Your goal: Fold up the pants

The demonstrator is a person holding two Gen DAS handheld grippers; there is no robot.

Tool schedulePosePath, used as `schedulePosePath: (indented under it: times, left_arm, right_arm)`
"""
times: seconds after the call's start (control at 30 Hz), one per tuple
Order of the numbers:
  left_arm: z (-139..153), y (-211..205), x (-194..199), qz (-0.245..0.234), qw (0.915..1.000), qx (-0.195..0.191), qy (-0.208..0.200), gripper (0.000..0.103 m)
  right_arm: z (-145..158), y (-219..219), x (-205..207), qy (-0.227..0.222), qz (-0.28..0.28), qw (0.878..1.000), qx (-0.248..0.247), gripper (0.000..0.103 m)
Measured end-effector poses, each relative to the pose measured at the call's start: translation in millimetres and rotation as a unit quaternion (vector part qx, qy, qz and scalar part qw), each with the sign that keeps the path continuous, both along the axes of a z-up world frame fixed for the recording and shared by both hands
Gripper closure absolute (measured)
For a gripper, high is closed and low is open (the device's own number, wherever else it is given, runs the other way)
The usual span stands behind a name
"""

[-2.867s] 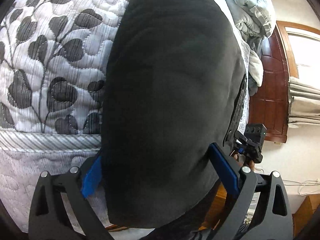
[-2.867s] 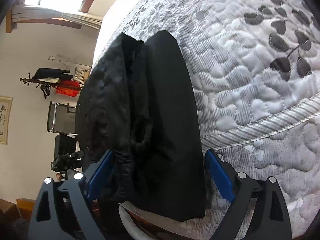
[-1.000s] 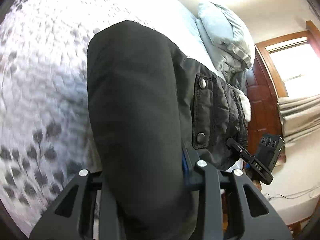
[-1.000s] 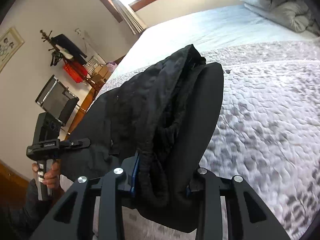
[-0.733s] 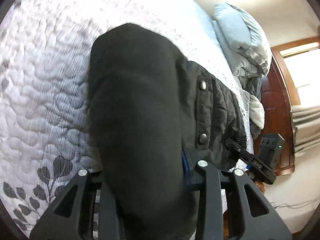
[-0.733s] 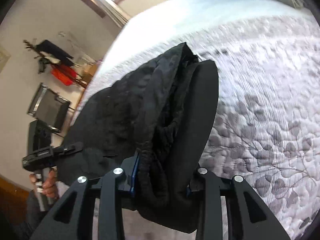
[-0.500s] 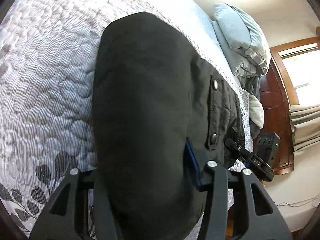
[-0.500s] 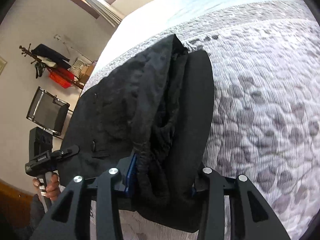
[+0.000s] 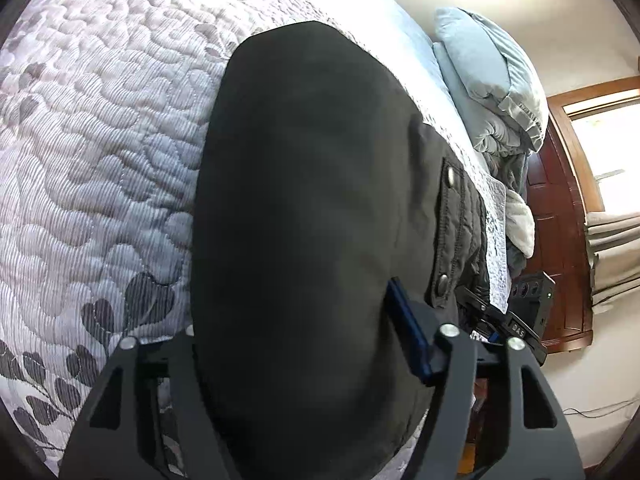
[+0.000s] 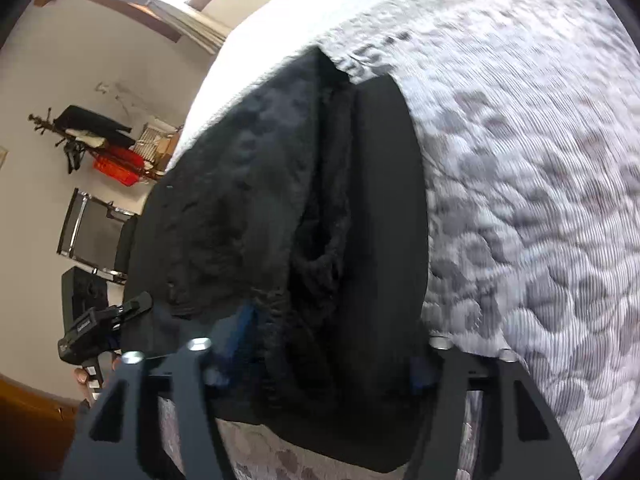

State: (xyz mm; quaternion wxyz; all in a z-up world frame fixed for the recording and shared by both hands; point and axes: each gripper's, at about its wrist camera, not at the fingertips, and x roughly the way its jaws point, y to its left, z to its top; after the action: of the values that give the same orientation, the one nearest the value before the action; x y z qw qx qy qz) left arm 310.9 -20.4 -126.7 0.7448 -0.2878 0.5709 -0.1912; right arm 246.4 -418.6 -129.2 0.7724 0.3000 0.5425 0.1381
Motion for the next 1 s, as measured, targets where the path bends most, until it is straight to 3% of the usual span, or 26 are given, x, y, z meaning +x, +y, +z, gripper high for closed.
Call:
schedulePosePath:
  times: [0.07,0.17,0.27,0.33,0.5,0.6,0.67,0.8,0.87,1.0]
  left_arm:
    - [-1,4,-4,0.012,0.9999,0.007,0.004,0.026]
    - [2,16,-15,0.026,0.9995,0.017,0.004,0.019]
    - [7,28,-30,0.030,0.9988,0.038,-0.008,0.015]
    - [12,37,-41,0.039,0.9977,0.053,-0.016,0.013]
    - [20,57,-62,0.062,0.9964,0.055,-0.017,0.013]
    - [28,62,-78,0.075,0.9929,0.089,-0.026,0.013]
    - [34,63,-91,0.073,0.9887,0.124,-0.042,0.013]
    - [51,51,-115,0.079,0.9719,0.211,-0.067,0.012]
    - [58,42,-126,0.077,0.9675,0.230,-0.072,0.009]
    - [65,25,-146,0.078,0.9634,0.246,-0.074,0.008]
  right_arm:
    - [-2,-6,-10,-0.004,-0.013,1.000,-0.001,0.020]
    - [-6,-22,-29,-0.009,-0.033,0.999,0.027,0.013]
    - [-9,-35,-48,-0.009,-0.052,0.996,0.069,0.012]
    - [-9,-40,-60,-0.011,-0.064,0.996,0.066,0.012]
    - [-14,-81,-94,-0.021,-0.134,0.984,0.117,0.012]
    - [-11,-95,-110,-0.018,-0.157,0.981,0.111,0.011]
    - [-4,-95,-121,-0.020,-0.152,0.985,0.082,0.011]
    - [21,-67,-132,-0.006,-0.134,0.990,-0.044,0.011]
    - [32,-44,-136,0.003,-0.118,0.986,-0.118,0.011]
    - [42,-4,-149,0.003,-0.089,0.973,-0.212,0.012]
